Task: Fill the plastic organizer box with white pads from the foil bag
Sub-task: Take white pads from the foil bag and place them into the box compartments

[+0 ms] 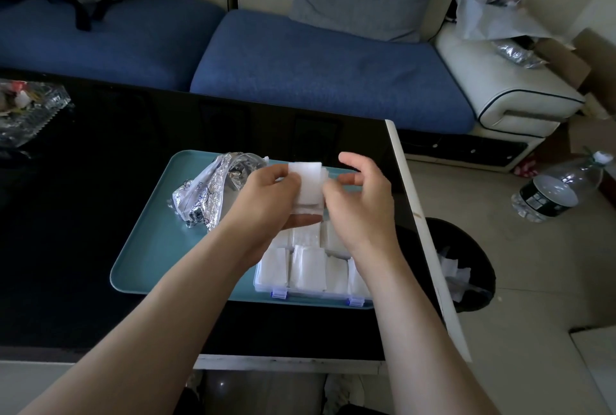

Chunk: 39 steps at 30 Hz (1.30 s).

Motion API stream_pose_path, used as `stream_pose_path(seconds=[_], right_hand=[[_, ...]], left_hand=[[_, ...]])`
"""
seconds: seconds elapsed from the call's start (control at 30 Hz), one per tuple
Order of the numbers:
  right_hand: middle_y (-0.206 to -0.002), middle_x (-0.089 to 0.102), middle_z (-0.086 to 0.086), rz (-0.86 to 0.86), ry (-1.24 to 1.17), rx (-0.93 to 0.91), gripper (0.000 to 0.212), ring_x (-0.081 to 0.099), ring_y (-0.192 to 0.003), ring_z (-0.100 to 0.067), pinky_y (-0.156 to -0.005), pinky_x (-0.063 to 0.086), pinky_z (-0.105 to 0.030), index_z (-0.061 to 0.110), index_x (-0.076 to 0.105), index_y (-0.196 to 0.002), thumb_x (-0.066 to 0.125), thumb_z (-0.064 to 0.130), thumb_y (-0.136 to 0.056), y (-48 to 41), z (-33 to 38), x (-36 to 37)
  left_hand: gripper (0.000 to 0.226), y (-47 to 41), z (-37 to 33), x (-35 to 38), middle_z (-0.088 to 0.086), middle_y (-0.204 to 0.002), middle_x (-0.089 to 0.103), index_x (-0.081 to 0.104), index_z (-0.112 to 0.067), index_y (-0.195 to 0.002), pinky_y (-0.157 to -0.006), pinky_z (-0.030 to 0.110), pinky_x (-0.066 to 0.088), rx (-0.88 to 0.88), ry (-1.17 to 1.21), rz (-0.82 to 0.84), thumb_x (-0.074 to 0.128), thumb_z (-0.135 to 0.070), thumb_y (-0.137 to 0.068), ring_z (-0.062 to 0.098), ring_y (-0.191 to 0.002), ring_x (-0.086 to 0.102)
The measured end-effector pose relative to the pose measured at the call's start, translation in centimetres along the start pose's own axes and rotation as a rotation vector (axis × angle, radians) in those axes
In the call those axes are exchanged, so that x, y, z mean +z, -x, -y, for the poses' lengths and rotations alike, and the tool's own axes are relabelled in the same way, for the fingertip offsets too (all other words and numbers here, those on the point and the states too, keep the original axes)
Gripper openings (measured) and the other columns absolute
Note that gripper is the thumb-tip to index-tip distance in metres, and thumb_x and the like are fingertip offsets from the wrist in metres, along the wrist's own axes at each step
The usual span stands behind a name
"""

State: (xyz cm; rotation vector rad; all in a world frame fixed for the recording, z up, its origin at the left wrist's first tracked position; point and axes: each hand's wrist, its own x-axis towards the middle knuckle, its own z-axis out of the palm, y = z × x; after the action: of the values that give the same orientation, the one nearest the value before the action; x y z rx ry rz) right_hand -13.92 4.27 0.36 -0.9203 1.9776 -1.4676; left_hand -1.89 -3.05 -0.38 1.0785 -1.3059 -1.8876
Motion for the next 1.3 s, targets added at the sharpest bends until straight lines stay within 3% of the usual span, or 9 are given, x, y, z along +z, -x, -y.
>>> stream_pose_path(seconds=[0.13, 0.27, 0.4, 0.5, 0.77, 1.0, 1.17, 1.23, 1.3], right_hand=[[-0.09, 0.076, 0.011, 0.059, -0.103, 0.105, 0.015, 0.071, -0.081, -0.003, -0.057, 0.049, -0.009, 0.026, 0.081, -0.103, 0.066, 0.022, -0.101, 0.1, 0.2, -0.2], [-0.074, 0.075, 0.019, 0.113, -0.206, 0.165, 0.015, 0.07, -0.072, 0.006, -0.054, 0.048, -0.008, 0.029, 0.078, -0.087, 0.071, 0.025, -0.099, 0.1, 0.4, -0.7], [-0.098, 0.077, 0.002, -0.03, -0.335, 0.263, 0.007, 0.073, -0.095, -0.012, -0.071, 0.053, -0.024, 0.027, 0.078, -0.095, 0.073, 0.025, -0.098, -0.1, 0.6, -0.9], [-0.101, 0.075, 0.004, -0.171, -0.192, 0.046, 0.014, 0.071, -0.094, -0.007, -0.064, 0.052, -0.012, 0.025, 0.077, -0.108, 0.064, 0.026, -0.105, -0.2, 0.4, -1.0], [-0.098, 0.077, 0.009, -0.136, 0.162, -0.33, 0.014, 0.069, -0.092, 0.005, -0.07, 0.05, -0.005, 0.016, 0.081, -0.108, 0.07, 0.017, -0.101, -0.2, -0.9, -0.1], [-0.101, 0.067, 0.005, -0.157, 0.229, -0.186, 0.025, 0.066, -0.081, -0.006, -0.063, 0.05, -0.005, 0.018, 0.069, -0.127, 0.065, 0.025, -0.103, 0.0, -1.0, 0.6], [-0.081, 0.072, 0.0, -0.009, 0.221, -0.233, 0.025, 0.068, -0.079, -0.018, -0.065, 0.058, -0.032, 0.009, 0.076, -0.094, 0.057, 0.017, -0.107, 0.2, -1.3, 1.4], [-0.08, 0.075, 0.004, 0.007, 0.195, -0.279, 0.022, 0.069, -0.081, -0.011, -0.065, 0.057, -0.025, 0.012, 0.08, -0.093, 0.062, 0.014, -0.105, 0.3, -1.3, 1.4], [-0.083, 0.076, 0.011, 0.005, 0.172, -0.253, 0.019, 0.071, -0.082, -0.003, -0.067, 0.056, -0.016, 0.018, 0.082, -0.096, 0.065, 0.012, -0.102, 0.4, -1.0, 1.1]], left_hand=[[0.028, -0.1, -0.2, -0.2, 0.021, -0.119, 0.072, 0.065, -0.005, -0.125, -0.085, 0.049, 0.065, -0.033, 0.035, 0.006, 0.042, -0.01, -0.111, 0.034, -0.099, 0.078], [0.026, -0.1, -0.2, -0.1, 0.021, -0.119, 0.072, 0.064, -0.006, -0.125, -0.085, 0.046, 0.065, -0.041, 0.016, -0.001, 0.043, -0.012, -0.111, 0.034, -0.102, 0.077], [0.021, -0.2, -0.2, -0.1, 0.02, -0.12, 0.068, 0.064, -0.006, -0.119, -0.08, 0.043, 0.066, -0.041, 0.014, -0.093, 0.045, -0.012, -0.111, 0.032, -0.1, 0.076], [0.019, -0.3, -0.2, -0.1, 0.014, -0.116, 0.065, 0.065, -0.01, -0.111, -0.076, 0.042, 0.067, -0.027, -0.055, -0.15, 0.046, -0.012, -0.111, 0.028, -0.096, 0.075], [0.034, 0.3, -0.4, 0.4, 0.023, -0.117, 0.073, 0.069, -0.005, -0.119, -0.084, 0.049, 0.065, -0.055, 0.001, -0.007, 0.042, -0.025, -0.113, 0.036, -0.103, 0.076], [0.032, 0.4, -0.2, 0.8, 0.016, -0.122, 0.074, 0.064, -0.002, -0.127, -0.084, 0.038, 0.065, 0.016, -0.081, 0.058, 0.037, -0.002, -0.108, 0.026, -0.108, 0.075], [0.027, 0.5, -0.3, 1.0, 0.02, -0.093, 0.071, 0.064, 0.006, -0.102, -0.09, 0.053, 0.062, 0.047, -0.107, 0.089, 0.037, 0.004, -0.1, 0.026, -0.091, 0.069], [0.029, 0.8, -0.4, 1.0, 0.011, -0.085, 0.074, 0.066, 0.002, -0.095, -0.084, 0.043, 0.06, 0.014, -0.104, 0.116, 0.037, 0.003, -0.1, 0.02, -0.086, 0.072], [0.032, 0.5, -0.3, 0.9, 0.015, -0.103, 0.078, 0.067, 0.002, -0.11, -0.09, 0.045, 0.063, -0.04, -0.097, 0.106, 0.037, -0.004, -0.102, 0.025, -0.098, 0.076]])
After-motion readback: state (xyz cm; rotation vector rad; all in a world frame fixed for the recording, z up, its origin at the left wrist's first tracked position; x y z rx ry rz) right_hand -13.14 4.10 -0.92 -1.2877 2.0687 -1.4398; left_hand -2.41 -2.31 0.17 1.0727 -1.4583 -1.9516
